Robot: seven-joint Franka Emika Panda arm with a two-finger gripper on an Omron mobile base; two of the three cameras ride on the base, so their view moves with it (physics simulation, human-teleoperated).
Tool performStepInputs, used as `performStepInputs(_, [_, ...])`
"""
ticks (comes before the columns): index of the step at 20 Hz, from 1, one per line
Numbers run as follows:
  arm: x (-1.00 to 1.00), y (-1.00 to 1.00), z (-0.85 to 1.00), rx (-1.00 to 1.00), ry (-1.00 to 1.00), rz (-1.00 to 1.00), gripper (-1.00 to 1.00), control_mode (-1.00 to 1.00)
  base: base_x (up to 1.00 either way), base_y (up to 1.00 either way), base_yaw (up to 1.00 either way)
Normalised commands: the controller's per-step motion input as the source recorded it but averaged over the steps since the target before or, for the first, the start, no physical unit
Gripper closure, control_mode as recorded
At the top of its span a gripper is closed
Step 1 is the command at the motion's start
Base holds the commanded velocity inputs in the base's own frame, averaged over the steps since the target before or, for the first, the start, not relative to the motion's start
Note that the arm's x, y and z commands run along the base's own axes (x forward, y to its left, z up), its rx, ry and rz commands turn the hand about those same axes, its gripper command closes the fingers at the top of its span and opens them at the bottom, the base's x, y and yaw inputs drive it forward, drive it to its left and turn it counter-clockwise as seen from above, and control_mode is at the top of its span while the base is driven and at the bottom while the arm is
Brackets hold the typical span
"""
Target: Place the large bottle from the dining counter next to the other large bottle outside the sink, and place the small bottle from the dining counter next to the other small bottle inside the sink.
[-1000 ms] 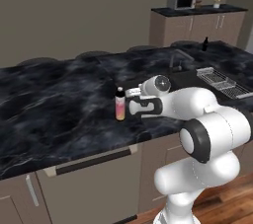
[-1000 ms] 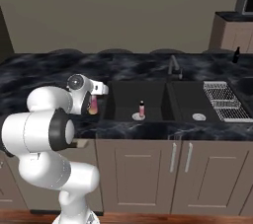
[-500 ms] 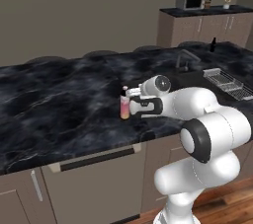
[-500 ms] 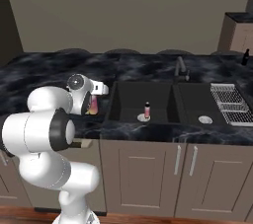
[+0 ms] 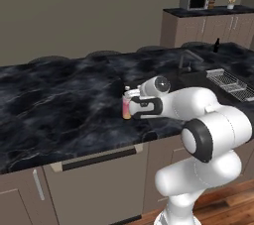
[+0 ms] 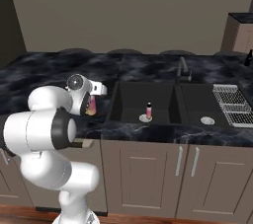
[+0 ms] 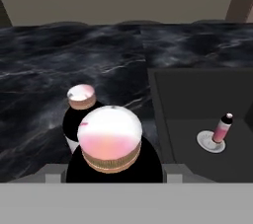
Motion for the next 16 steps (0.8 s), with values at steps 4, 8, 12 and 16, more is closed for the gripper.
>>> performStepInputs(4, [0.00, -0.19, -0.19, -0.01, 0.00, 0.05, 1.00, -1.00, 0.00, 0.00, 0.00])
performStepInputs(8, [0.00, -0.29, -0.17, -0.02, 0.00, 0.04, 1.00, -1.00, 0.00, 0.00, 0.00])
performStepInputs(12, [0.00, -0.14, -0.21, -0.01, 0.00, 0.04, 1.00, -1.00, 0.00, 0.00, 0.00])
performStepInputs(16, [0.00, 0.00, -0.33, 0.00, 0.00, 0.04, 1.00, -1.00, 0.00, 0.00, 0.00])
